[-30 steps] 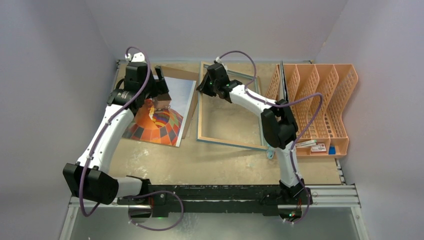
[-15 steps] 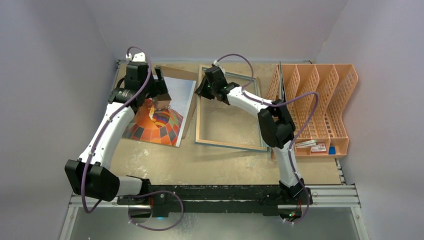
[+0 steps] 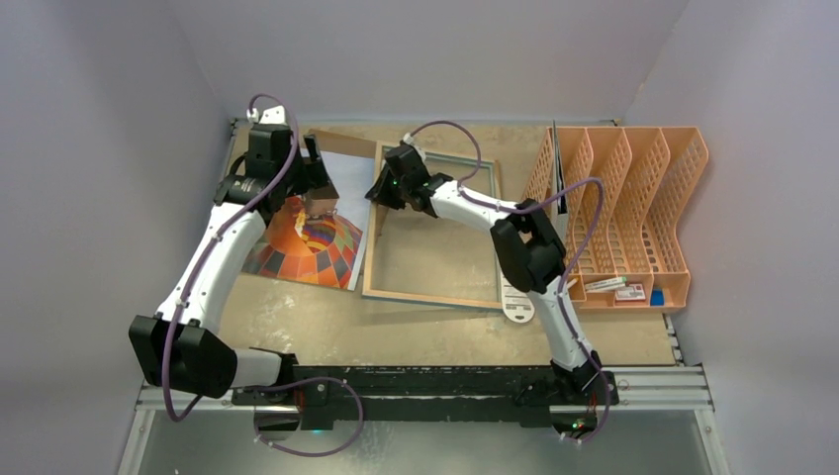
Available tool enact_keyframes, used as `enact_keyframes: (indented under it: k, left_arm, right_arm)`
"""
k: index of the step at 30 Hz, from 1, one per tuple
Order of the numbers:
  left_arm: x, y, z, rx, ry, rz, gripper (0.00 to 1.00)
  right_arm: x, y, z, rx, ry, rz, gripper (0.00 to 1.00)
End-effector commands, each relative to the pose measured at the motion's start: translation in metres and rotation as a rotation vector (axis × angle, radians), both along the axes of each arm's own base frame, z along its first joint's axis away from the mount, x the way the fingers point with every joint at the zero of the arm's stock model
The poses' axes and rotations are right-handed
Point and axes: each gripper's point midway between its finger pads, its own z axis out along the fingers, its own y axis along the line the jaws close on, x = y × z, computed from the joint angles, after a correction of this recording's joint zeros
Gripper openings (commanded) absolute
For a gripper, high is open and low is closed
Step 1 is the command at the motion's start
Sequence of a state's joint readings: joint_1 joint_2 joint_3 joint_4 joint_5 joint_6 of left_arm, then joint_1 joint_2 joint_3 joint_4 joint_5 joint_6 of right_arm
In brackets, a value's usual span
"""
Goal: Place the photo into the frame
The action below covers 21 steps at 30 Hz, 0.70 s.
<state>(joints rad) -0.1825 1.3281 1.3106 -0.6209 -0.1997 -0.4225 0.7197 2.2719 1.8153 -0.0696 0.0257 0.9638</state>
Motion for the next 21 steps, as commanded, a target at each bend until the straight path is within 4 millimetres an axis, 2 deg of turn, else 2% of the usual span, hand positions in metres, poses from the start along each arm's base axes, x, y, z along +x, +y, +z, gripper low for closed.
enact_keyframes:
  k: [1, 3, 5, 8, 11, 13, 15, 21]
  left_arm:
    - [0.006, 0.009, 0.003, 0.033, -0.022, 0.012, 0.85]
    - [0.007, 0.009, 0.001, 0.033, -0.015, 0.013, 0.85]
    - [0.007, 0.008, -0.001, 0.033, -0.009, 0.007, 0.85]
    - [0.008, 0.006, -0.005, 0.027, 0.003, -0.008, 0.85]
    - [0.009, 0.001, -0.010, 0.013, 0.017, -0.032, 0.85]
    - [0.009, -0.004, -0.013, -0.004, 0.025, -0.053, 0.85]
    - [0.010, -0.009, -0.015, -0.021, 0.026, -0.073, 0.85]
    - [0.012, -0.029, -0.026, -0.097, 0.024, -0.148, 0.85]
  right_arm:
    - [-0.007, 0.028, 0.006, 0.151, 0.075, 0.003, 0.18]
    - [-0.007, 0.029, 0.001, 0.151, 0.087, -0.003, 0.19]
    - [-0.007, 0.033, 0.003, 0.174, 0.083, 0.007, 0.25]
    - [-0.008, 0.040, 0.008, 0.209, 0.079, 0.037, 0.42]
    - [-0.012, 0.036, 0.009, 0.175, 0.082, 0.055, 0.62]
    - [-0.012, 0.023, 0.019, 0.129, 0.042, 0.039, 0.72]
    - [-0.013, 0.009, 0.032, 0.089, -0.007, 0.021, 0.76]
    - [-0.027, -0.032, 0.074, 0.009, -0.171, 0.025, 0.79]
